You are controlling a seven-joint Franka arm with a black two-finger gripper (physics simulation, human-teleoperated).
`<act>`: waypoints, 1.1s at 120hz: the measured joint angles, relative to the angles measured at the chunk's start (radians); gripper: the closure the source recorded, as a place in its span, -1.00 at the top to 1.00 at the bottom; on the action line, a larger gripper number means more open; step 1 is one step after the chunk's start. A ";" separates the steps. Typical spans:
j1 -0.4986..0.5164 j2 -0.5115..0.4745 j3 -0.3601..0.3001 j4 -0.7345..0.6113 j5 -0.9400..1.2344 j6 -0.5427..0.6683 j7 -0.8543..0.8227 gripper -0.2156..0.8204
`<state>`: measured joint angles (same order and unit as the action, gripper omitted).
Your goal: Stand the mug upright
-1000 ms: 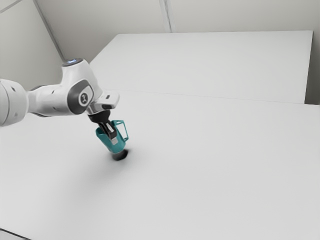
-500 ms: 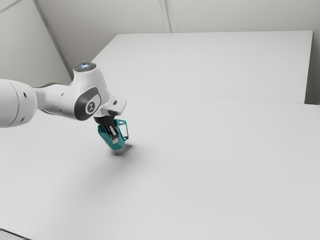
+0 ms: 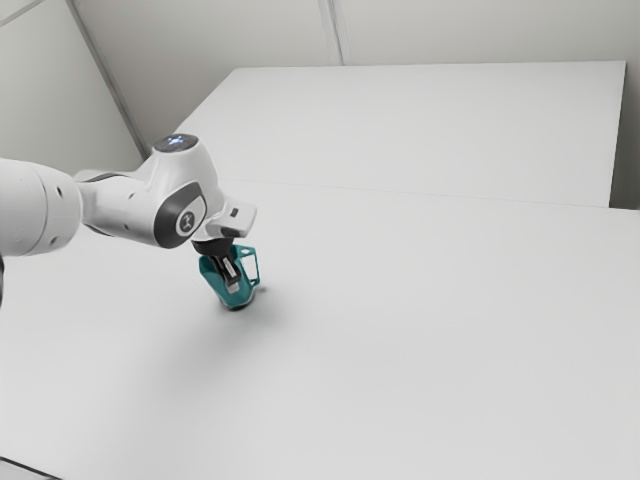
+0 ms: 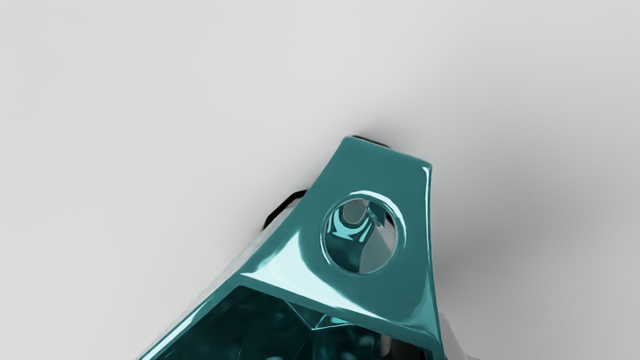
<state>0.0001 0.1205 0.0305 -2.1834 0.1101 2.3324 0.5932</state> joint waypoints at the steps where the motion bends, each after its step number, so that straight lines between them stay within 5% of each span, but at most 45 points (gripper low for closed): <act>1: 0.000 0.000 0.000 0.000 -0.001 0.000 0.000 -0.84; 24: 0.000 -0.005 -0.001 0.000 -0.016 -0.013 0.006 -0.06; 46: 0.001 -0.018 0.000 0.000 -0.018 -0.018 0.009 0.31; 100: -0.005 -0.207 -0.001 0.011 -0.022 -0.113 0.009 0.55; 132: -0.028 -0.196 0.001 0.207 -0.028 -0.240 -0.031 0.57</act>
<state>-0.0274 -0.0755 0.0311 -1.9763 0.0823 2.0924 0.5620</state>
